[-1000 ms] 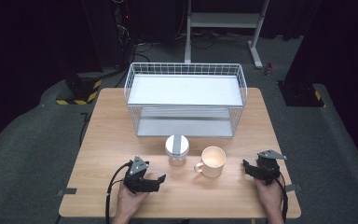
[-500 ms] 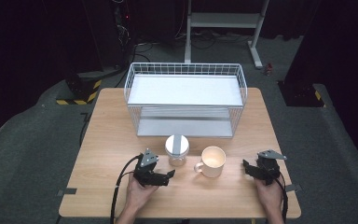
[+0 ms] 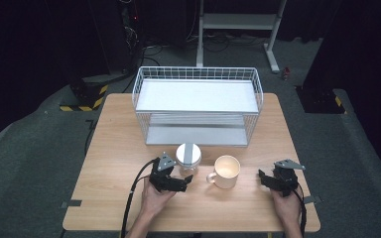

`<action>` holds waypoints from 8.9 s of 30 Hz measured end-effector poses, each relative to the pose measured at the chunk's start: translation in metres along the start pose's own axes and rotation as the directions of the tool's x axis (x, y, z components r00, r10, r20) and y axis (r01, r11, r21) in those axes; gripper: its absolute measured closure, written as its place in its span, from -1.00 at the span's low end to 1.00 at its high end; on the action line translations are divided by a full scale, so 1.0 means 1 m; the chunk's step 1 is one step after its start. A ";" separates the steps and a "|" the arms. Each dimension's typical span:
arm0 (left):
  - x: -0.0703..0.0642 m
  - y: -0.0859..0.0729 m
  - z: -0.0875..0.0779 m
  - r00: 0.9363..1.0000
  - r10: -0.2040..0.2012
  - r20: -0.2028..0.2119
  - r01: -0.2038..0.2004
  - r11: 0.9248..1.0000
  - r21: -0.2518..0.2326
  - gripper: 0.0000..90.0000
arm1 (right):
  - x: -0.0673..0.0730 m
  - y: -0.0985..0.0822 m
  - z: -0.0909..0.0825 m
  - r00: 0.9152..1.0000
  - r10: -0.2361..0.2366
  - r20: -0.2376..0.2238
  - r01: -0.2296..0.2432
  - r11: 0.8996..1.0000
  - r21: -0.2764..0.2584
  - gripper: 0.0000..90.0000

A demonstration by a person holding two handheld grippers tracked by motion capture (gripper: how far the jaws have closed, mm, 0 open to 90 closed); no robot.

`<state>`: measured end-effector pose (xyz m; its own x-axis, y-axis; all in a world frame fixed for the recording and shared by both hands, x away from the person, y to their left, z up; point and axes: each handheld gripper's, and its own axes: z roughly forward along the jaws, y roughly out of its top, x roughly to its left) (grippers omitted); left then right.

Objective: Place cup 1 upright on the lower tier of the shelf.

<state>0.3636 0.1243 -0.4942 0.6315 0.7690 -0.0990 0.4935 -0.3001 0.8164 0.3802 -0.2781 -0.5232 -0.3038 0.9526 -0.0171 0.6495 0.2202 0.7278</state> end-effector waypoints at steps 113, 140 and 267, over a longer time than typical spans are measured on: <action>0.042 0.030 -0.003 0.986 -0.038 -0.160 0.021 0.994 -0.108 -0.57 | 0.000 0.000 0.000 1.000 0.002 -0.002 -0.002 1.000 0.001 -0.34; 0.065 0.056 0.016 0.978 -0.051 -0.200 0.029 0.993 -0.111 -0.57 | 0.000 0.000 0.000 1.000 0.001 -0.003 -0.001 1.000 0.001 -0.34; 0.081 0.035 0.031 0.963 -0.135 -0.233 0.123 0.990 -0.065 0.33 | 0.000 0.000 0.000 1.000 0.001 -0.004 -0.001 1.000 0.001 -0.35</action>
<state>0.4503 0.1584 -0.4911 0.4026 0.9125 -0.0729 0.5271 -0.1660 0.8334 0.3802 -0.2779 -0.5233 -0.3054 0.9521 -0.0136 0.6507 0.2191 0.7270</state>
